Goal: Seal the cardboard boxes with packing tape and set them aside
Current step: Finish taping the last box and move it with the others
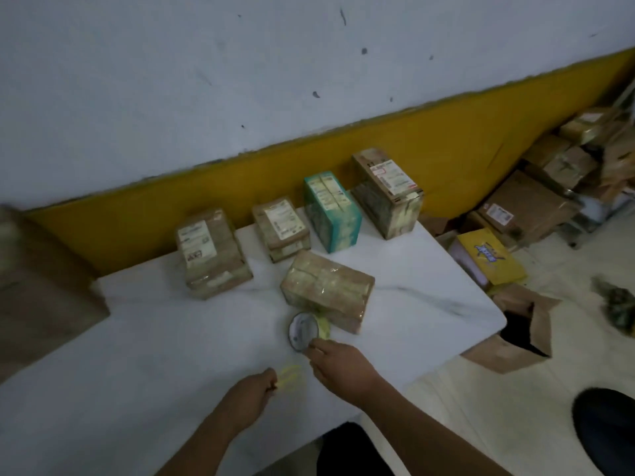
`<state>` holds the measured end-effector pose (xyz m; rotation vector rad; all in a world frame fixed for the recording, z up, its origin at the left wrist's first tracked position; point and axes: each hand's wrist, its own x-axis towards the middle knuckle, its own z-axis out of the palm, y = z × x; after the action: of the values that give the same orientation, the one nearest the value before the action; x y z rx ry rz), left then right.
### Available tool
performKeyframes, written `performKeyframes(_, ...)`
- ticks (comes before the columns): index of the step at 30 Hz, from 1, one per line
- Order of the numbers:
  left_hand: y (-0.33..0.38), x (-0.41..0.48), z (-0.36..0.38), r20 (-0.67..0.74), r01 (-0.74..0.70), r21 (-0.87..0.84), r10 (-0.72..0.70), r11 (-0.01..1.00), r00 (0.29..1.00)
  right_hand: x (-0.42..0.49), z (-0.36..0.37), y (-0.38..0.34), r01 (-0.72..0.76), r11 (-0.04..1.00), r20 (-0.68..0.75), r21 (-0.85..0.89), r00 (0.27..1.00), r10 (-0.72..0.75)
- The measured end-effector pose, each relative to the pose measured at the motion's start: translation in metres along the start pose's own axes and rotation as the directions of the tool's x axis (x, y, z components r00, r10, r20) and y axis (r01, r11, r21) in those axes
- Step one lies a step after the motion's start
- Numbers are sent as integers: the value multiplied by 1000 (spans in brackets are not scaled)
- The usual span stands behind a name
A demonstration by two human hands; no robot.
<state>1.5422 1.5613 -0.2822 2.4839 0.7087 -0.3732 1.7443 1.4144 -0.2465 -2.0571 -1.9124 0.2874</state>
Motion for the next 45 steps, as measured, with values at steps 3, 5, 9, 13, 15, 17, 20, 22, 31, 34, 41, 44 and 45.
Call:
performKeyframes(3, 23, -3, -34, -8, -20, -152, 19, 988, 1000, 3, -1, -20, -2, 1000, 86, 3, 996, 2)
performKeyframes(5, 36, -1, -56, -7, -16, -190, 15, 982, 1000, 9, -15, -29, -52, 998, 158, -22, 986, 54)
performKeyframes(9, 61, 8, -96, -8, 2, -261, -4, 965, 1000, 18, -44, -41, -172, 984, 73, -45, 982, 175)
performKeyframes(13, 71, 26, -116, -28, -17, -237, 10, 971, 1000, 19, -63, -42, -222, 975, 27, -9, 975, 222)
performKeyframes(15, 74, 34, -118, -22, -19, -175, 16, 984, 1000, 23, -70, -34, -230, 968, 70, -101, 969, 237)
performKeyframes(17, 78, 45, -116, -168, -13, -136, -10, 991, 986, 30, -77, -20, -277, 948, 79, -157, 953, 292)
performKeyframes(20, 88, 55, -106, -394, 146, -523, -390, 840, 832, 47, -79, 21, -525, 850, -25, 27, 850, 526)
performKeyframes(22, 96, 63, -94, -232, 247, -792, -649, 558, 724, 63, -78, 44, -611, 769, -66, 189, 774, 630)
performKeyframes(31, 109, 130, -14, -153, 199, -828, -551, 525, 820, 121, -34, 86, -507, 793, -122, 338, 812, 571)
performKeyframes(34, 98, 133, -7, -33, 214, -889, -522, 405, 853, 121, -26, 92, -470, 805, -149, 363, 823, 548)
performKeyframes(41, 84, 115, -25, 329, 385, -910, -296, 155, 897, 122, -21, 95, -468, 808, -143, 357, 828, 542)
performKeyframes(44, 75, 108, -26, 376, 419, -896, -248, 150, 893, 122, -21, 96, -465, 812, -151, 352, 828, 540)
performKeyframes(45, 72, 107, -25, 365, 411, -897, -249, 162, 897, 122, -21, 95, -462, 816, -153, 347, 831, 535)
